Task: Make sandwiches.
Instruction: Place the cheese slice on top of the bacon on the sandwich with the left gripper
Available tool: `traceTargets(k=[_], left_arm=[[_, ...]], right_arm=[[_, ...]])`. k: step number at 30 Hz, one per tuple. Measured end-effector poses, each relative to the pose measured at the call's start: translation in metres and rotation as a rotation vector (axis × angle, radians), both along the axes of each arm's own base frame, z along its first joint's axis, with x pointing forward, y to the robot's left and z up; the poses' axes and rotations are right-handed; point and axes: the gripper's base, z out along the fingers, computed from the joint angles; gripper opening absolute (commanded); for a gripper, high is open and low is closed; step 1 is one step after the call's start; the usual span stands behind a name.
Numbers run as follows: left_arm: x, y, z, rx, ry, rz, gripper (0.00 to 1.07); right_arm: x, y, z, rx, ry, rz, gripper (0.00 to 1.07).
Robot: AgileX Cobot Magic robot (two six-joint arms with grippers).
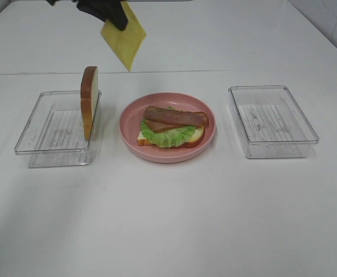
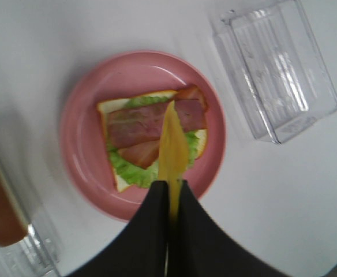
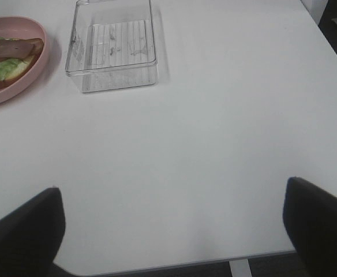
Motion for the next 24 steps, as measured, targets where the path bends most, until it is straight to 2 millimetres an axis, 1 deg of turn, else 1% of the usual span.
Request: traceTargets(k=[1, 2, 4, 5, 6, 7, 8, 9, 10, 11, 12, 13, 15, 16, 18, 19, 20, 24], left_arm=[[0.001, -0.005, -0.005, -0.009, 0.002, -0.022, 0.00], [0.001, -0.005, -0.005, -0.009, 0.002, -0.022, 0.00], [0.007, -0.026, -0.036, -0.042, 0.052, -0.076, 0.00], [0.007, -0.026, -0.036, -0.042, 0.052, -0.076, 0.00], [0.007, -0.030, -0.043, -0.054, 0.064, -0.086, 0.00], [0.010, -0.038, -0.057, -0.076, 0.082, -0.103, 0.00], [0.010, -0.038, -0.057, -0.076, 0.082, -0.103, 0.00], [0.012, -0.042, -0.064, -0.084, 0.093, -0.109, 0.00], [0.012, -0.042, -0.064, -0.084, 0.093, -0.109, 0.00], [0.014, -0.048, -0.079, -0.094, 0.116, -0.115, 0.00], [0.015, -0.050, -0.085, -0.097, 0.125, -0.115, 0.00], [0.015, -0.050, -0.085, -0.097, 0.125, -0.115, 0.00], [0.017, -0.058, -0.108, -0.101, 0.166, -0.115, 0.00], [0.017, -0.058, -0.108, -0.101, 0.166, -0.115, 0.00], [0.019, -0.064, -0.120, -0.124, 0.179, -0.101, 0.00], [0.019, -0.064, -0.120, -0.124, 0.179, -0.101, 0.00], [0.021, -0.066, -0.126, -0.146, 0.185, -0.088, 0.00], [0.025, -0.071, -0.134, -0.181, 0.186, -0.078, 0.00]], right_arm=[[0.000, 0.000, 0.000, 0.000, 0.000, 0.000, 0.98], [0.000, 0.000, 0.000, 0.000, 0.000, 0.000, 0.98], [0.000, 0.000, 0.000, 0.000, 0.000, 0.000, 0.98], [0.000, 0.000, 0.000, 0.000, 0.000, 0.000, 0.98], [0.000, 0.000, 0.000, 0.000, 0.000, 0.000, 0.98], [0.000, 0.000, 0.000, 0.000, 0.000, 0.000, 0.98], [0.000, 0.000, 0.000, 0.000, 0.000, 0.000, 0.98], [0.000, 0.000, 0.000, 0.000, 0.000, 0.000, 0.98], [0.000, 0.000, 0.000, 0.000, 0.000, 0.000, 0.98], [0.000, 0.000, 0.000, 0.000, 0.000, 0.000, 0.98], [0.000, 0.000, 0.000, 0.000, 0.000, 0.000, 0.98], [0.000, 0.000, 0.000, 0.000, 0.000, 0.000, 0.98], [0.000, 0.000, 0.000, 0.000, 0.000, 0.000, 0.98], [0.000, 0.000, 0.000, 0.000, 0.000, 0.000, 0.98], [0.000, 0.000, 0.000, 0.000, 0.000, 0.000, 0.98], [0.000, 0.000, 0.000, 0.000, 0.000, 0.000, 0.98], [0.000, 0.000, 0.000, 0.000, 0.000, 0.000, 0.98], [0.000, 0.000, 0.000, 0.000, 0.000, 0.000, 0.98]])
